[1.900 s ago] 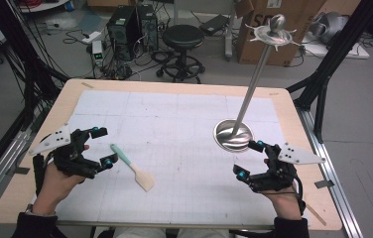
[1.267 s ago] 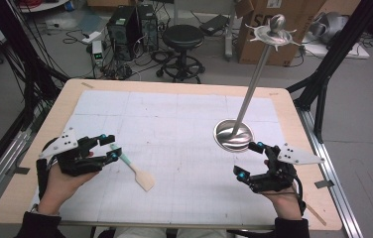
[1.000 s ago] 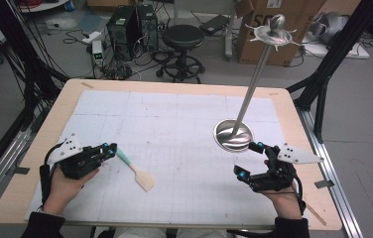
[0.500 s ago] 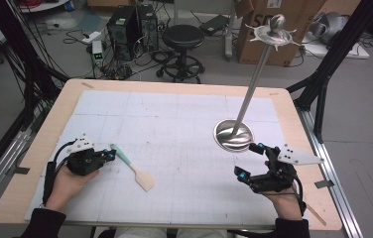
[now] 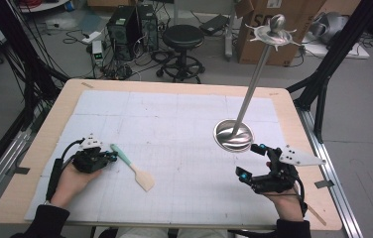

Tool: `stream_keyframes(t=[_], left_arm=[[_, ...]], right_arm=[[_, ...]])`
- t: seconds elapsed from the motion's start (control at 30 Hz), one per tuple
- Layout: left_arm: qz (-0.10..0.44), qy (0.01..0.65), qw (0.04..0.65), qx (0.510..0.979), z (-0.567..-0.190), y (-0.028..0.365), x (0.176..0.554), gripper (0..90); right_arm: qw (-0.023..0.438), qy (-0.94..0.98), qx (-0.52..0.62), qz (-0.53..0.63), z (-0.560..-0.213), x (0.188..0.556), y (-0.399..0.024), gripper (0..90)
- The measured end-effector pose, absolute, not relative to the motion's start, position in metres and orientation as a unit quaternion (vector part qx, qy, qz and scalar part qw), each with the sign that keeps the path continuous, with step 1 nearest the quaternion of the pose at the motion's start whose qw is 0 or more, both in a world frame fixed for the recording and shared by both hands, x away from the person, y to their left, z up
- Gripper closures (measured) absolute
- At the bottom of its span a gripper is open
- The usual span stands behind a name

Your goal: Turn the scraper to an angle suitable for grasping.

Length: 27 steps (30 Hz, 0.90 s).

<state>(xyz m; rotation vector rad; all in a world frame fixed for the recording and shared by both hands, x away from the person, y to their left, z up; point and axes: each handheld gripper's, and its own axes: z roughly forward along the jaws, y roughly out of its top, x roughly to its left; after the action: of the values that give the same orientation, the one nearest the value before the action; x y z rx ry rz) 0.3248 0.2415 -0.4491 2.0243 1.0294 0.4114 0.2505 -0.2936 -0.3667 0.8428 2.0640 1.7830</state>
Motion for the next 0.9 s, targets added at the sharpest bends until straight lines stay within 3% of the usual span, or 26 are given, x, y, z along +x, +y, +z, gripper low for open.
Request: stream_keyframes(t=[0.43,0.63,0.9], left_arm=[[0.159,0.404,0.409,0.803,-0.45,0.21,0.34,90.0],[0.128,0.426,0.402,0.8,-0.446,0.193,0.346,90.0],[0.128,0.402,0.413,0.807,-0.449,0.18,0.347,90.0]], right_arm=[[0.151,0.713,0.301,0.615,-0.365,0.238,-0.302,1.2],[0.154,0.709,0.307,0.616,-0.367,0.236,-0.306,1.3],[0.153,0.711,0.307,0.614,-0.367,0.237,-0.305,1.3]])
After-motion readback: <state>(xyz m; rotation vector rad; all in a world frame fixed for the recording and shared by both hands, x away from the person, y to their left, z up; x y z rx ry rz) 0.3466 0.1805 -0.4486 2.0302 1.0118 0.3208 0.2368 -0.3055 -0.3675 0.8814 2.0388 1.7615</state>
